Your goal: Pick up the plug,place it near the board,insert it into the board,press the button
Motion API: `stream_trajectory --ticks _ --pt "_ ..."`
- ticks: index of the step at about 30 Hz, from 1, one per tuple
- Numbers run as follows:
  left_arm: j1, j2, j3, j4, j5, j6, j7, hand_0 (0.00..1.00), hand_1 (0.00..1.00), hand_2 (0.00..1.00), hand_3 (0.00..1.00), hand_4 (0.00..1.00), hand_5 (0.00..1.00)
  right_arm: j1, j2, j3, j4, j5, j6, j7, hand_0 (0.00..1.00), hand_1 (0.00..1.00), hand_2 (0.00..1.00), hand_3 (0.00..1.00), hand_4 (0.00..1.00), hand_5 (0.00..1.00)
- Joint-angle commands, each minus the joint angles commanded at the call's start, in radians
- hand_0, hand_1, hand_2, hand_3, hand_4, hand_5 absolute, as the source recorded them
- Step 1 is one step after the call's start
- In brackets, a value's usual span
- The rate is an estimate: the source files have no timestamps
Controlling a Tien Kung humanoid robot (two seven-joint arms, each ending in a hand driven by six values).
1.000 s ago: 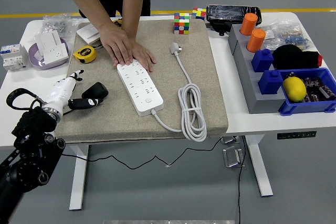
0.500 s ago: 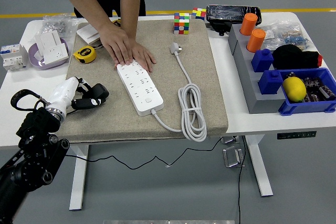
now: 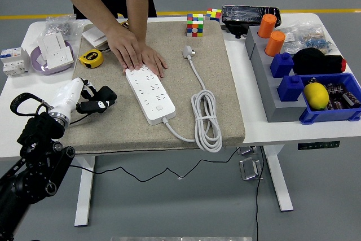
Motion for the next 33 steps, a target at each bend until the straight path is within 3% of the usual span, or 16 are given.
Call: stream_trajectory --ticks 8,13,21,33 --pt "-0.040 0.023 0.056 -0.063 0.000 -0.004 -0.026 0.623 0.462 0.342 0.343 0.479 0.273 0.001 0.004 0.001 0.001 -0.001 -0.004 0.001 0.851 0.843 0.822 0.852 0.998 0.998" --pt "-0.097 0.049 0.136 -0.073 0.000 0.015 -0.074 0.623 0.462 0.342 0.343 0.479 0.273 0.005 0.003 -0.003 0.001 0.001 -0.005 0.001 0.851 0.843 0.822 0.852 0.998 0.998" --pt "-0.170 0.057 0.242 -0.014 0.000 0.046 -0.129 0.617 0.475 0.337 0.349 0.491 0.245 0.007 0.002 -0.007 0.002 -0.001 -0.006 0.001 0.850 0.842 0.821 0.852 0.998 0.998" --pt "-0.172 0.054 0.262 0.079 0.000 0.051 -0.154 0.612 0.479 0.336 0.348 0.495 0.232 0.002 0.001 -0.014 0.002 0.002 -0.005 0.000 0.848 0.841 0.819 0.852 0.998 0.998"
